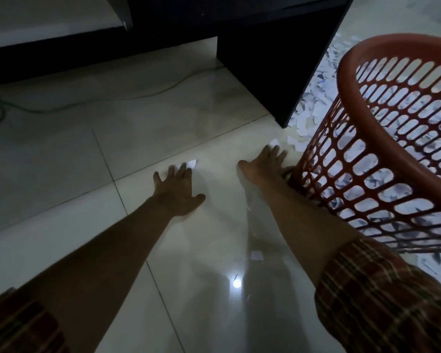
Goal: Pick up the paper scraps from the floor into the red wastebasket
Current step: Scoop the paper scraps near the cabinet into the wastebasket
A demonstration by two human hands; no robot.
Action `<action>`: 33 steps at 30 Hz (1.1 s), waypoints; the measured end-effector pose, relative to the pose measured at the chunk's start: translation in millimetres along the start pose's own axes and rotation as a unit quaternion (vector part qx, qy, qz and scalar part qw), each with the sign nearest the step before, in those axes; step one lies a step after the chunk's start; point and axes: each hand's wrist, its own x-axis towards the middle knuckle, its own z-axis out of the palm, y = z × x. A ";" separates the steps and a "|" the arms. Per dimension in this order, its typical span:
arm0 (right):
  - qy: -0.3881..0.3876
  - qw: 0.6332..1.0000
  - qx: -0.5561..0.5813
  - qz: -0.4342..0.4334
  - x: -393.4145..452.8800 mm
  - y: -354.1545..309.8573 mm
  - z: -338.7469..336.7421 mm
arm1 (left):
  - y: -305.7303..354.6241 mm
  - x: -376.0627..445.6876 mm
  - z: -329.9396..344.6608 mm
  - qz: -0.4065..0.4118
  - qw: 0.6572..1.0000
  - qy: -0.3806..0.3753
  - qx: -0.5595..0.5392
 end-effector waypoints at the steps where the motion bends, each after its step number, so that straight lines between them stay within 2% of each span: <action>1: -0.007 1.000 -0.011 -0.011 -3.3 0.4 2.4 | 2.0 -1.8 0.4 0.007 1.000 -0.003 0.008; 6: -0.006 0.994 -0.072 -0.079 -30.5 3.0 11.9 | 7.2 -9.7 -2.7 0.033 0.999 -0.017 0.008; 10: 0.004 0.982 -0.043 -0.183 -65.1 30.6 19.7 | 13.5 -24.1 -2.3 0.042 0.998 -0.037 0.031; 14: 0.055 0.936 -0.001 -0.348 -110.2 74.6 29.5 | 23.7 -41.5 6.7 0.071 0.996 -0.020 0.053; 16: 0.065 0.918 0.029 -0.390 -133.3 99.9 35.9 | 32.5 -54.1 12.8 0.090 0.995 0.008 0.050; 23: 0.107 0.879 0.108 -0.452 -190.7 165.6 57.2 | 66.8 -105.5 53.5 0.215 0.970 0.109 0.023; 27: 0.092 0.883 0.182 -0.422 -191.7 171.6 44.9 | 75.5 -121.9 62.0 0.278 0.953 0.118 0.010; 30: 0.047 0.900 0.166 -0.400 -188.0 174.6 38.2 | 74.2 -126.2 60.2 0.278 0.955 0.106 -0.007; 33: 0.009 0.900 0.109 -0.422 -183.8 173.9 40.4 | 66.7 -126.3 57.0 0.255 0.962 0.096 -0.032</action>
